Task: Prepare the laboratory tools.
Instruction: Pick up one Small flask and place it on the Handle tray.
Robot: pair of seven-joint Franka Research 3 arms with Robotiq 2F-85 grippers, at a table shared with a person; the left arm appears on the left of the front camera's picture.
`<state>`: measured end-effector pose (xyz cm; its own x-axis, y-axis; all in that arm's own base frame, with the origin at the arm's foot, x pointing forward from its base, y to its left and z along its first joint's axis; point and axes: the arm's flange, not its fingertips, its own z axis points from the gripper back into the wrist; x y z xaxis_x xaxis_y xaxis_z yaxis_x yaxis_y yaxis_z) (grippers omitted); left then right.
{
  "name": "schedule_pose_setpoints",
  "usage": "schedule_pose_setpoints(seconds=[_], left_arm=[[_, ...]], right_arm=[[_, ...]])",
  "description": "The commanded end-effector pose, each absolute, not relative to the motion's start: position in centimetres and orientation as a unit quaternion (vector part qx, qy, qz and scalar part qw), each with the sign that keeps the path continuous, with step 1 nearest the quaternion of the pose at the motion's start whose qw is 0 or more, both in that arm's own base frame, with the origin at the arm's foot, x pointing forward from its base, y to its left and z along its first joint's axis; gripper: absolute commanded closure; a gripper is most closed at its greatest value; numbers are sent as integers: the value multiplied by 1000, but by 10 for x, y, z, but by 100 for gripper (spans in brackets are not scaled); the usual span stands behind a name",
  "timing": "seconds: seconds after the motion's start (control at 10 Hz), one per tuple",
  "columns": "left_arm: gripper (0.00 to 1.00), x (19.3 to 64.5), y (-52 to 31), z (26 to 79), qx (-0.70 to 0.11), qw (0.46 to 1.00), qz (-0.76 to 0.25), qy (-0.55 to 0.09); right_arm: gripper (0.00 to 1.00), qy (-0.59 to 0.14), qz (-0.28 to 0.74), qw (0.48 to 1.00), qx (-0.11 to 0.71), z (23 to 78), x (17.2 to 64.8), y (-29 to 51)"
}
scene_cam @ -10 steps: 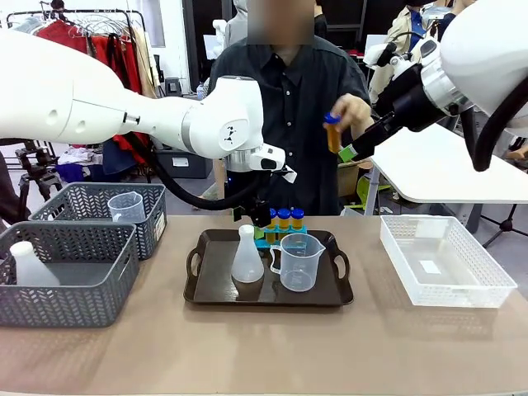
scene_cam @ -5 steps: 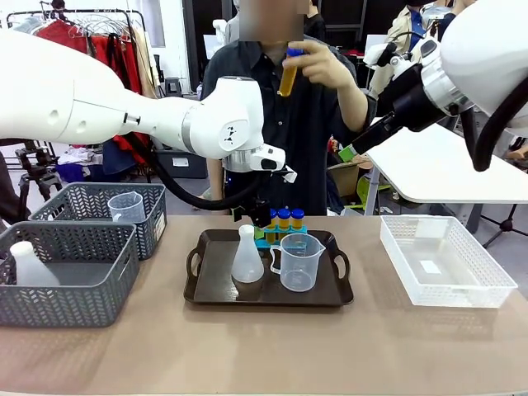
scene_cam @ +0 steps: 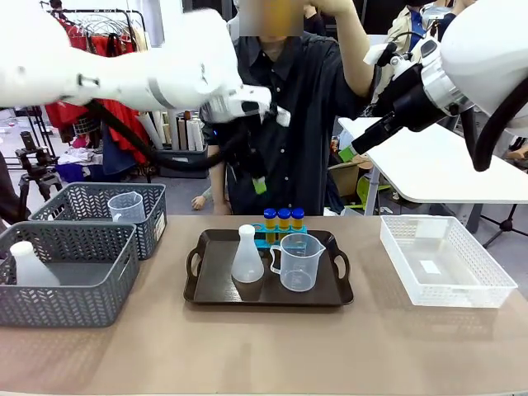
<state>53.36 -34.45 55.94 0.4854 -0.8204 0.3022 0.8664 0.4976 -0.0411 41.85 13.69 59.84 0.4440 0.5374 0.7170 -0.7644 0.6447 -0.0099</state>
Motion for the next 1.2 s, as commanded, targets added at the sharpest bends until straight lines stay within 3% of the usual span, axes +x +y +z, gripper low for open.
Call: schedule_pose_setpoints(seconds=[0.0,0.4,1.1], left_arm=[[0,502,-309,575,-112,840,-504,-164],[0,474,-266,618,-128,818,-514,-225],[0,454,-222,634,-135,805,-509,-275]], right_arm=[[0,-356,391,833,162,599,419,136],[0,-356,391,833,162,599,419,136],[0,-356,391,833,162,599,419,136]])
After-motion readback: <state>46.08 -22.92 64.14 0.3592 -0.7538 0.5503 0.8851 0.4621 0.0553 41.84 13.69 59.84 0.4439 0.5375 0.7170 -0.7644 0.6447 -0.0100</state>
